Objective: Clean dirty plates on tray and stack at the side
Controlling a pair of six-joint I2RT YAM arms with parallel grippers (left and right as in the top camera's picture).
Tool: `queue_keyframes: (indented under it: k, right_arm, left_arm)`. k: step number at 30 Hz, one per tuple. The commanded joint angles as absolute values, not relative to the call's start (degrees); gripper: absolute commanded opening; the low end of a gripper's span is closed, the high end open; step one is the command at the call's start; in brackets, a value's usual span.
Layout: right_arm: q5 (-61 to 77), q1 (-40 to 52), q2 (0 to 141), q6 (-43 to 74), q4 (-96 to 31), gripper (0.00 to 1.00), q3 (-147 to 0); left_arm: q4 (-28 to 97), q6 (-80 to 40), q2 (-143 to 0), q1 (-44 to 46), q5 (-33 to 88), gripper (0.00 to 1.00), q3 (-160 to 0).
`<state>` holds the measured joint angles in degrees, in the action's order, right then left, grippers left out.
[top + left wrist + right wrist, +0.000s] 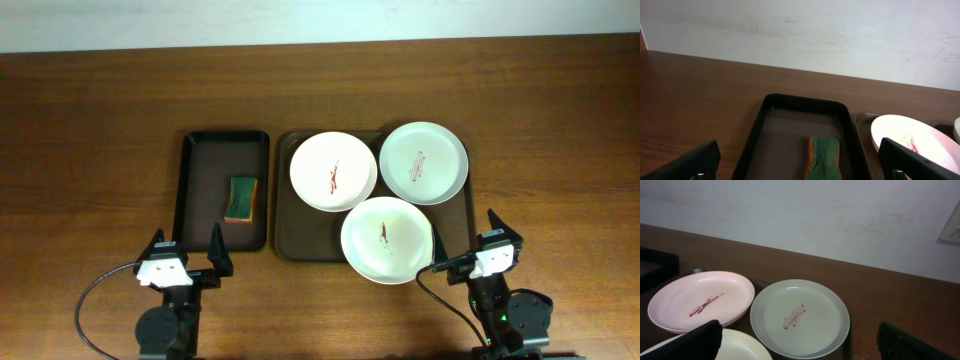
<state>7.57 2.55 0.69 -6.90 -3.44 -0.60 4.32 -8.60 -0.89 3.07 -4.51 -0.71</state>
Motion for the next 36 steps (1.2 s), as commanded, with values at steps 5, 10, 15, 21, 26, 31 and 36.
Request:
queue_keyframes:
  k: [5,10,15,21,26,31,36]
  right_arm:
    - [8.34,2.17,0.21,-7.07,-3.7,0.99,-0.32]
    - [8.34,2.17,0.21,-7.05,-3.7,0.99,-0.32]
    - [8.34,2.17,0.21,-7.07,-3.7,0.99,-0.32]
    - [8.34,2.17,0.21,-7.05,-3.7,0.99,-0.32]
    - [8.34,2.17,0.21,-7.05,-3.7,0.99,-0.32]
    - [8.38,2.17,0.21,-7.05,-3.7,0.99,-0.32]
    - [8.51,2.17,0.21,-7.05,-3.7,0.99,-0.32]
  left_arm:
    - [4.43,-7.68,-0.38,2.83,-3.7,0.99,-0.49]
    - [4.43,-7.66,-0.4,2.83,-3.7,0.99,-0.49]
    - [4.43,-7.66,-0.4,2.83,-3.7,1.0,-0.49]
    - [4.4,-7.66,-0.4,2.83,-3.68,0.99,-0.49]
    - [4.43,-7.68,-0.4,2.83,-3.7,1.0,-0.49]
    - [4.36,-7.66,-0.4,2.83,-3.84,0.99,-0.51]
    - [4.6,-7.68,-0.45,2.83,-2.7,0.99,-0.51]
